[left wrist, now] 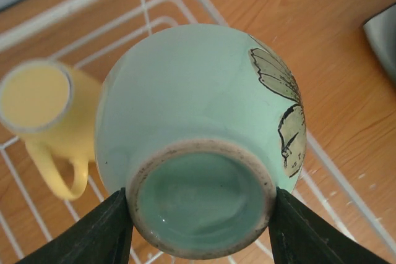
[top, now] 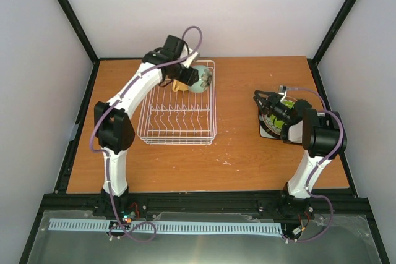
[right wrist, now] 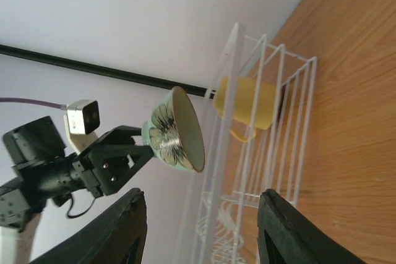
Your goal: Load the mixed dishes into the dish rack
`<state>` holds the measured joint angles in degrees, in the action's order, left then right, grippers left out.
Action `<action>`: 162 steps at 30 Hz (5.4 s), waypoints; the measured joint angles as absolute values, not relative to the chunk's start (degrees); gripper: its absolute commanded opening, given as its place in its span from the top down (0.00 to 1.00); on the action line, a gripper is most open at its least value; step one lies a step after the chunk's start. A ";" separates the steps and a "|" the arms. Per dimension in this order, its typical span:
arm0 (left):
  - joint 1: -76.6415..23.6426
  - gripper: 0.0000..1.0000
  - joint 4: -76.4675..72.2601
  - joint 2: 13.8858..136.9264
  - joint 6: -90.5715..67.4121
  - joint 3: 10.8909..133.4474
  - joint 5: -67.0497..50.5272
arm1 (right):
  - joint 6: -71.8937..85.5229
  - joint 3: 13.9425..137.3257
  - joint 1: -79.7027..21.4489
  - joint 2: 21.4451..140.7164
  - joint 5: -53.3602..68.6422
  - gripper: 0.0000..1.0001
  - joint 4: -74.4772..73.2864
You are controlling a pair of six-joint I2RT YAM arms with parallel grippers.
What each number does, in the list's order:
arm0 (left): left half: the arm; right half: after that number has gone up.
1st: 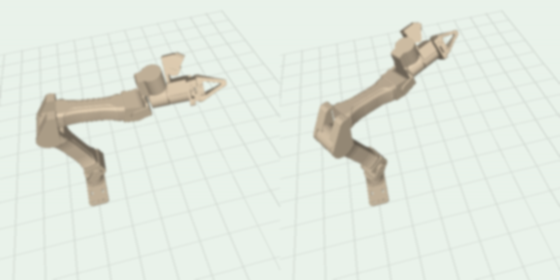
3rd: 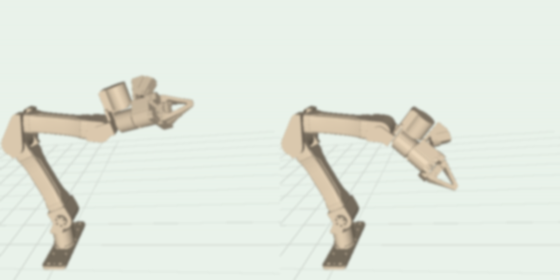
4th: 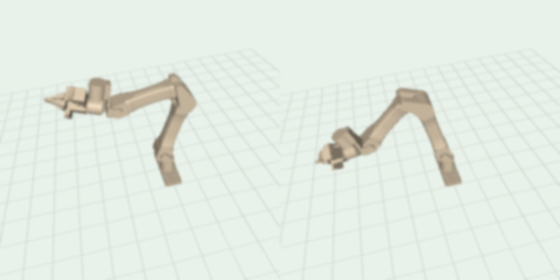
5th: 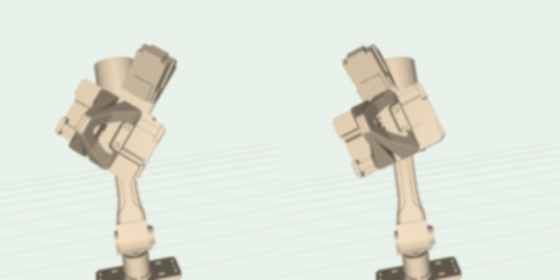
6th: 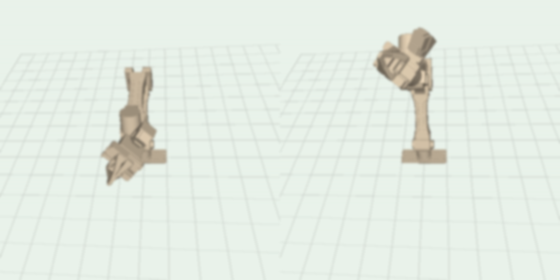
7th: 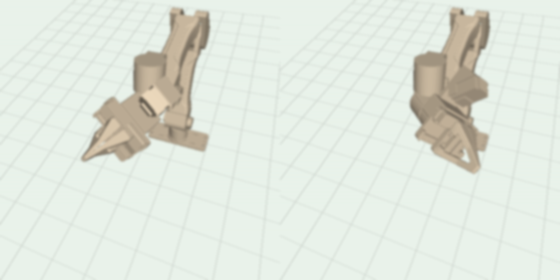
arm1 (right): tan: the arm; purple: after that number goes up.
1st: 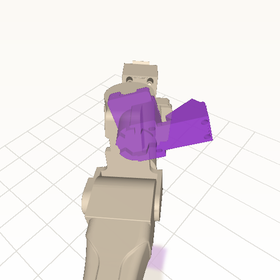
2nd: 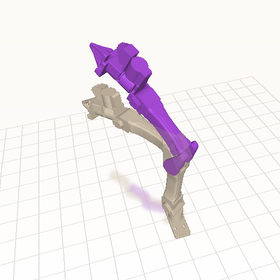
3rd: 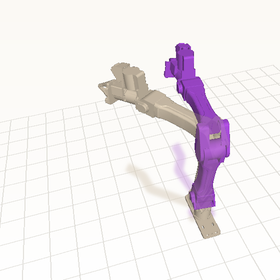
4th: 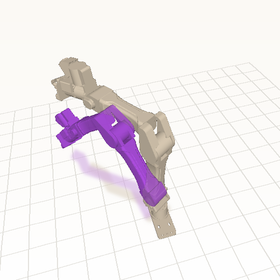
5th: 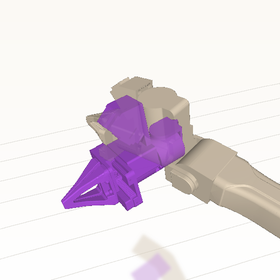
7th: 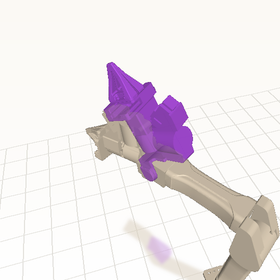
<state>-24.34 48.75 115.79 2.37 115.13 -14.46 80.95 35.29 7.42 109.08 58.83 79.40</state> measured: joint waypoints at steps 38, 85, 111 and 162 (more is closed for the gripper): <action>-32.05 0.98 48.21 131.96 7.51 122.89 8.80 | 83.02 32.97 13.19 118.04 58.96 0.53 85.97; -31.09 0.00 30.68 100.86 0.12 115.63 -6.70 | 28.97 46.26 14.68 59.66 18.44 0.63 -0.21; -28.23 0.00 24.43 106.72 -3.95 100.42 -32.45 | 24.01 47.94 26.24 76.84 18.44 0.62 -29.45; -26.65 0.00 25.36 108.49 -1.89 99.88 -26.50 | 24.73 52.53 25.96 93.80 23.05 0.97 -22.87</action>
<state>-26.65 25.36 108.49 -1.89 99.88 -26.50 24.73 52.53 25.96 93.80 23.05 -22.87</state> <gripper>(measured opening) 0.997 0.058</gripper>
